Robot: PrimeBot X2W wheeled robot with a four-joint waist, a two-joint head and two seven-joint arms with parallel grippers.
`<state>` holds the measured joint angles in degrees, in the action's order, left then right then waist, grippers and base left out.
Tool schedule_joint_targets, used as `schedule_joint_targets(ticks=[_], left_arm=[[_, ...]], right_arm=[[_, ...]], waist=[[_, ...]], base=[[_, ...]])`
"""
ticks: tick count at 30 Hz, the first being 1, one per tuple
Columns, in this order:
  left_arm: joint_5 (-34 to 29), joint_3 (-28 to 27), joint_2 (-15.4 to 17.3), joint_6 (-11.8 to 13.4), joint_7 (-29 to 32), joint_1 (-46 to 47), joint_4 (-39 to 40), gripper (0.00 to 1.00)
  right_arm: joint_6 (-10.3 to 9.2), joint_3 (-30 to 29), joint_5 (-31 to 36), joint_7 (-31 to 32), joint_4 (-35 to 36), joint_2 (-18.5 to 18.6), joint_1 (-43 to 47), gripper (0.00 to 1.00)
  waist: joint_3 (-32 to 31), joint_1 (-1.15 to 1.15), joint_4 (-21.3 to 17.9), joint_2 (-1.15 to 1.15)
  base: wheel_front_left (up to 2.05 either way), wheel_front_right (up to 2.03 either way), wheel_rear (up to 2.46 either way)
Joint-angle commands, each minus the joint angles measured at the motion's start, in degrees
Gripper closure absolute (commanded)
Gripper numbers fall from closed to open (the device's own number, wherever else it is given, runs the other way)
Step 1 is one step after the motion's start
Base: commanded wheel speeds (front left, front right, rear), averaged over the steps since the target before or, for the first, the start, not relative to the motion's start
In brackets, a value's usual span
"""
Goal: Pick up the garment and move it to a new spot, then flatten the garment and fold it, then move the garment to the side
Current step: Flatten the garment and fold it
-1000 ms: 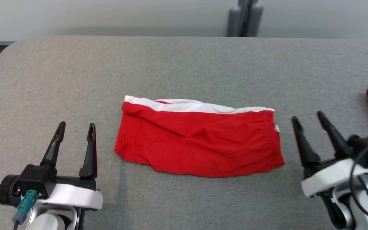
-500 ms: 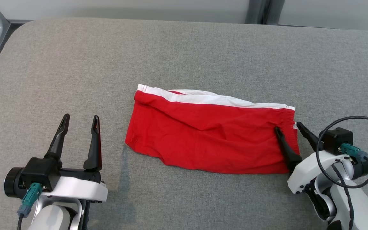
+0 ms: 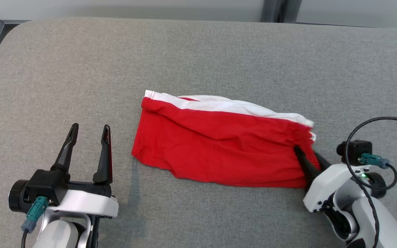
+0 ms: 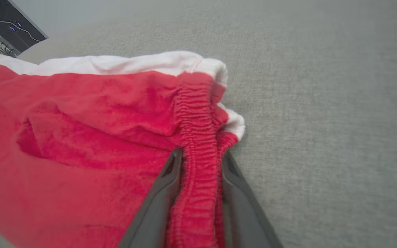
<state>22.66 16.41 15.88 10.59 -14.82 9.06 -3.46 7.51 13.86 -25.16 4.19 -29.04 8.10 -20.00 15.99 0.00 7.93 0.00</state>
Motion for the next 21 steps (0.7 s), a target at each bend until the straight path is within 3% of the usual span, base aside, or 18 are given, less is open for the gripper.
schedule_joint_targets(ticks=[1, 8, 16, 21], left_arm=[[-0.7, -0.3, 0.2, -0.2, -0.3, 1.2, -0.1, 0.0], [-0.9, -0.7, 0.1, -0.2, -0.3, 0.7, -0.4, 0.0], [-1.0, -0.9, 0.2, -0.1, -0.3, 0.2, -0.4, 0.0], [-1.0, -0.8, 0.6, -0.1, -0.3, 0.1, -0.6, 0.0]], right_arm=[[-0.03, 1.0, -1.1, 1.5, -1.1, 0.1, 1.9, 1.0], [-0.16, -0.8, -4.9, 0.8, 2.4, 2.8, 2.9, 1.0], [-0.14, -7.4, -12.2, 1.2, 8.9, 6.1, 8.0, 1.0], [-0.01, -9.5, -17.1, 3.7, 13.3, 6.1, 9.8, 1.0]], waist=[[0.1, 0.0, 0.0, 0.0], [0.0, 0.0, -0.6, 0.0], [-0.2, 0.0, -2.1, 0.0], [-0.6, 0.0, -3.3, 0.0]], base=[[0.0, 0.0, 0.0], [0.0, 0.0, 0.0], [0.0, 0.0, 0.0], [0.0, 0.0, 0.0]])
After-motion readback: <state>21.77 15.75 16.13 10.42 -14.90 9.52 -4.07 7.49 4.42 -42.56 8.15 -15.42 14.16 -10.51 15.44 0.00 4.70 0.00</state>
